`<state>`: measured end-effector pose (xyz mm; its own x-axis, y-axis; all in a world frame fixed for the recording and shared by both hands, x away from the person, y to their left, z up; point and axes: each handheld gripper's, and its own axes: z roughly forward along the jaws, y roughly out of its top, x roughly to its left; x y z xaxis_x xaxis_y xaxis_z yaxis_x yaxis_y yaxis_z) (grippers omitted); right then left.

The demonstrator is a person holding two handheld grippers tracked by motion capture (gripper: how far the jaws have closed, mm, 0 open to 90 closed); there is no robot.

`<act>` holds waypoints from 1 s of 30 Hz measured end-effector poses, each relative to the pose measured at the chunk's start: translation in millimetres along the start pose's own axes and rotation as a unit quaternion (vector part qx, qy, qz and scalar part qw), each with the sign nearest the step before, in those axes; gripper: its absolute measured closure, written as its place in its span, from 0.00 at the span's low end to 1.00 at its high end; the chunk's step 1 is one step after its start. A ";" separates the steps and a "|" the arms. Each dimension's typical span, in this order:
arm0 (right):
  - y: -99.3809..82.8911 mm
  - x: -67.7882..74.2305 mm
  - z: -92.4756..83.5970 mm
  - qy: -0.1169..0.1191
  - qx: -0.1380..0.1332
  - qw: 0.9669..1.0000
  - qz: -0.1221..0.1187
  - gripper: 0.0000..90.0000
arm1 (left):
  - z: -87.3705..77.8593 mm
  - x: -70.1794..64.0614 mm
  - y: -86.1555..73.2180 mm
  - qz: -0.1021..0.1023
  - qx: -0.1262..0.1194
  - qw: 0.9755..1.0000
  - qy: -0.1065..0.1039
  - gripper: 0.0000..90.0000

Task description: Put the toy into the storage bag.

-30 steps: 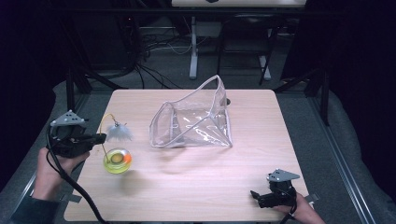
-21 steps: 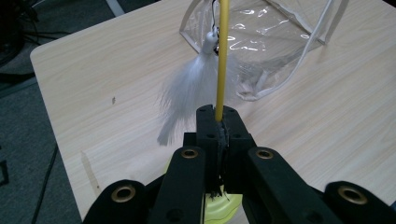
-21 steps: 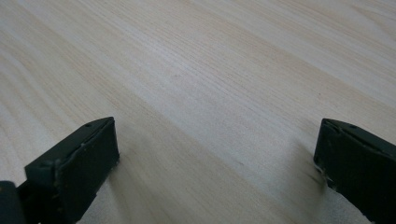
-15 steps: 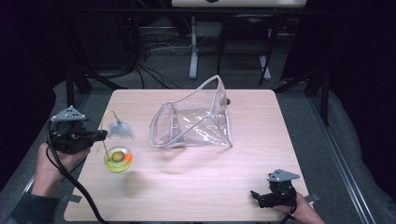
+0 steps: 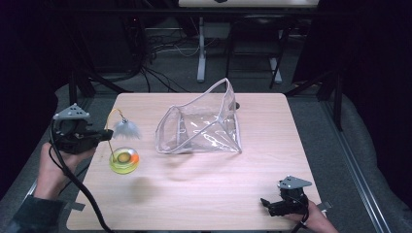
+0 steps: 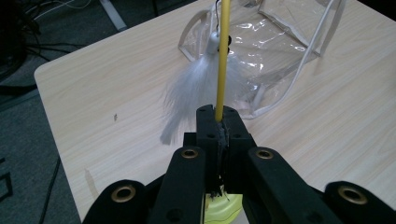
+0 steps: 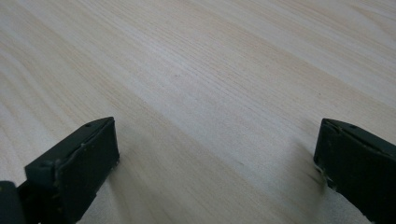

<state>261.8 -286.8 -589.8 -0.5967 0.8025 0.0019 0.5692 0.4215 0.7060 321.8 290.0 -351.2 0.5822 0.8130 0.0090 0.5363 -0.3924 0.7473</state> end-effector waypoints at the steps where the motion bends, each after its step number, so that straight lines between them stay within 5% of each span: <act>1: 0.0 0.0 0.0 0.000 0.000 1.000 0.000 0.00 | 0.0 0.0 0.0 0.000 0.000 1.000 0.000 0.98; 30: -0.4 -0.1 -0.3 -0.003 0.001 1.000 -0.001 0.00 | 12.1 39.0 24.6 -0.031 -0.015 0.999 0.037 0.98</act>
<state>261.4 -287.2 -589.8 -0.5947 0.8040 -0.0042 0.5686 0.4242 0.7048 365.0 306.9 -340.5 0.5007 0.8655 0.0114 0.5509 -0.3288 0.7671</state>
